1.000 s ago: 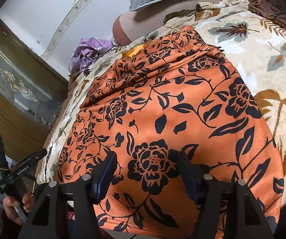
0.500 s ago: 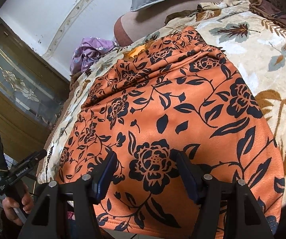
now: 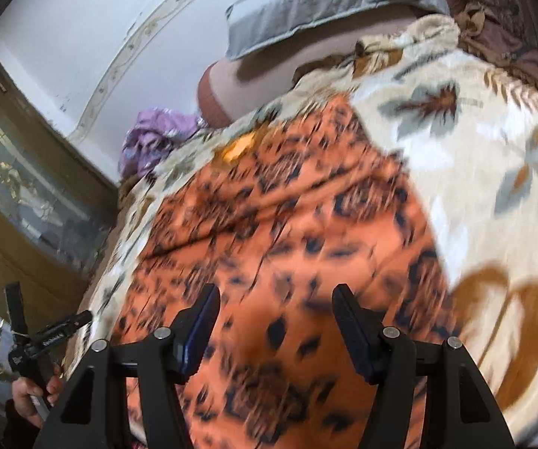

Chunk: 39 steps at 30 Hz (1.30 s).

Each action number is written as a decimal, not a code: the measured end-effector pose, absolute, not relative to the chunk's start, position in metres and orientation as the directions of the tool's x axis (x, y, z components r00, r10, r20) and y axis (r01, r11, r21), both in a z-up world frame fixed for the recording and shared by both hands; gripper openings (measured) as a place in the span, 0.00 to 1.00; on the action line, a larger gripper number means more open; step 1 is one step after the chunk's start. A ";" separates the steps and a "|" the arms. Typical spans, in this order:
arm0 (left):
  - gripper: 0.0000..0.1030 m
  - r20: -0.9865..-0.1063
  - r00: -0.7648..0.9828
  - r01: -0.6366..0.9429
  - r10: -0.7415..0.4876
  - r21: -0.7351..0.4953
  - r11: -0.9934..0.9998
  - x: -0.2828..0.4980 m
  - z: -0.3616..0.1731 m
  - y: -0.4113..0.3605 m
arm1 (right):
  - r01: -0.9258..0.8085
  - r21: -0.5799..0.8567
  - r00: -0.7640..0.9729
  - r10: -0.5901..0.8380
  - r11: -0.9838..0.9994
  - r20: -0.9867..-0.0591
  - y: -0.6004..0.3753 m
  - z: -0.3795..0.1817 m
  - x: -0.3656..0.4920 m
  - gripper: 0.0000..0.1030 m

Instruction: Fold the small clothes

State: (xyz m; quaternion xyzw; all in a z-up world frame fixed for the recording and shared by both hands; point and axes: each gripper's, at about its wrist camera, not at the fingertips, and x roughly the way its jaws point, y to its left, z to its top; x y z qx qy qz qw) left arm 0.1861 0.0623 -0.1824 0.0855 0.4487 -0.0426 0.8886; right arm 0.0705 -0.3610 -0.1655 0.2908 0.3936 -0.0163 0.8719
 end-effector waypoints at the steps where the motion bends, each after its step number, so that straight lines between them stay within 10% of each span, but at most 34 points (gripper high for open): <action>1: 0.73 -0.803 0.595 0.148 0.013 0.126 0.981 0.199 -0.183 0.061 | 0.272 0.495 0.691 0.191 0.825 -0.697 -0.371 -0.167 0.080 0.64; 24: 0.74 -0.844 0.529 0.059 0.092 0.144 0.988 0.380 -0.256 -0.014 | 0.218 0.299 0.594 0.117 0.929 -0.796 -0.423 -0.227 0.303 0.64; 27: 0.75 -0.834 0.542 0.065 0.104 0.165 0.984 0.379 -0.256 -0.016 | 0.176 0.268 0.613 0.107 0.947 -0.783 -0.418 -0.217 0.299 0.12; 39: 0.75 -0.807 0.565 0.043 0.173 0.238 0.970 0.363 -0.252 -0.019 | 0.253 0.236 0.713 -0.016 0.938 -0.701 -0.444 -0.187 0.268 0.06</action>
